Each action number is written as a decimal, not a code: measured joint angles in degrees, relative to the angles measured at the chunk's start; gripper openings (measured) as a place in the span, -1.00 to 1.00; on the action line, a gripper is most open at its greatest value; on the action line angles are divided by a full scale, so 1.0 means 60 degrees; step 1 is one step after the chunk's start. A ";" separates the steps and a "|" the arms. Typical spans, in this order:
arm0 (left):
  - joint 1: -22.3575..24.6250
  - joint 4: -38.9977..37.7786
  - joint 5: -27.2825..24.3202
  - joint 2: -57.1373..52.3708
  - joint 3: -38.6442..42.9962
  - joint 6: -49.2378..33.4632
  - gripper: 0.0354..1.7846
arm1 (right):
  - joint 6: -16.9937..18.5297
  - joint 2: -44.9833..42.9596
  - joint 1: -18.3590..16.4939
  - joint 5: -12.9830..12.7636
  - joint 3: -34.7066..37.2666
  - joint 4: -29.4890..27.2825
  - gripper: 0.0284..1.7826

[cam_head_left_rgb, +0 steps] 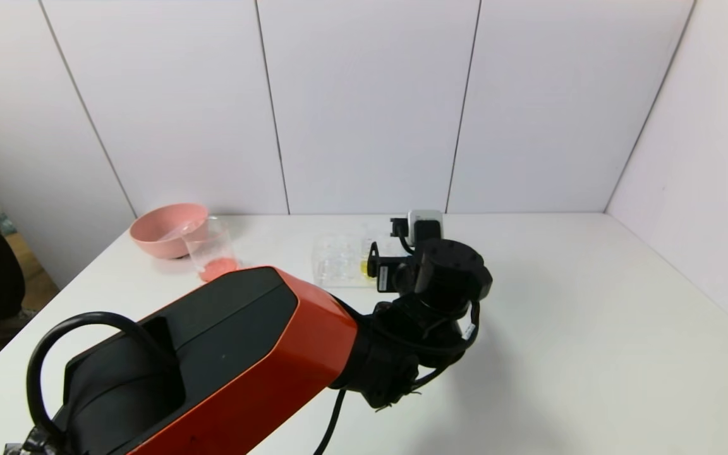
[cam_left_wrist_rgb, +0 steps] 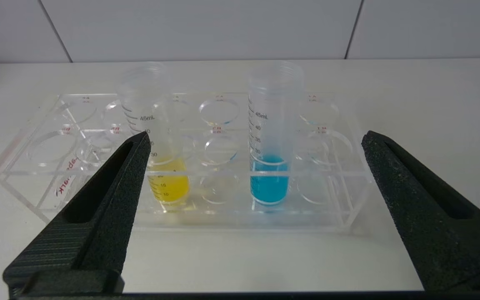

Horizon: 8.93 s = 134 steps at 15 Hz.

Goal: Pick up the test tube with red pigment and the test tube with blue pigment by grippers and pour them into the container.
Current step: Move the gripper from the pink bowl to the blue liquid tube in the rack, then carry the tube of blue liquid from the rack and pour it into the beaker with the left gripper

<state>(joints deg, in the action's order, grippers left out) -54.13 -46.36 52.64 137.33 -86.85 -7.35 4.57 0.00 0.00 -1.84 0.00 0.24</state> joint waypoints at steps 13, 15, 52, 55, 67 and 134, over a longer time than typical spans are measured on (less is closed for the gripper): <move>0.0719 0.0341 -0.0193 0.1229 -0.1760 0.0347 0.98 | 0.0000 0.0000 0.0000 0.0004 0.0000 -0.0004 0.99; 0.0735 0.0331 -0.0193 0.1262 -0.1788 0.0347 0.97 | 0.0004 0.0000 0.0000 0.0000 0.0000 -0.0004 0.99; 0.0790 0.0878 -0.0238 0.2788 -0.4407 0.0532 -0.41 | 0.0004 0.0000 0.0004 0.0000 0.0000 -0.0004 0.99; 0.0790 0.0870 -0.0242 0.2792 -0.4411 0.0528 -0.48 | 0.0004 0.0000 0.0000 0.0004 0.0000 -0.0004 0.99; 0.0752 0.1697 -0.0313 0.1757 -0.4443 0.0945 -0.48 | 0.0000 0.0000 0.0000 0.0000 0.0000 -0.0004 0.99; 1.1270 1.0646 -1.6858 -0.2651 -0.3023 0.7223 -0.48 | 0.0008 0.0000 0.0000 0.0004 0.0000 0.0000 0.99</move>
<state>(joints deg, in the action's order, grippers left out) 13.49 17.52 -48.51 121.42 -104.99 35.99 4.62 0.00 0.00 -1.82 0.00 0.24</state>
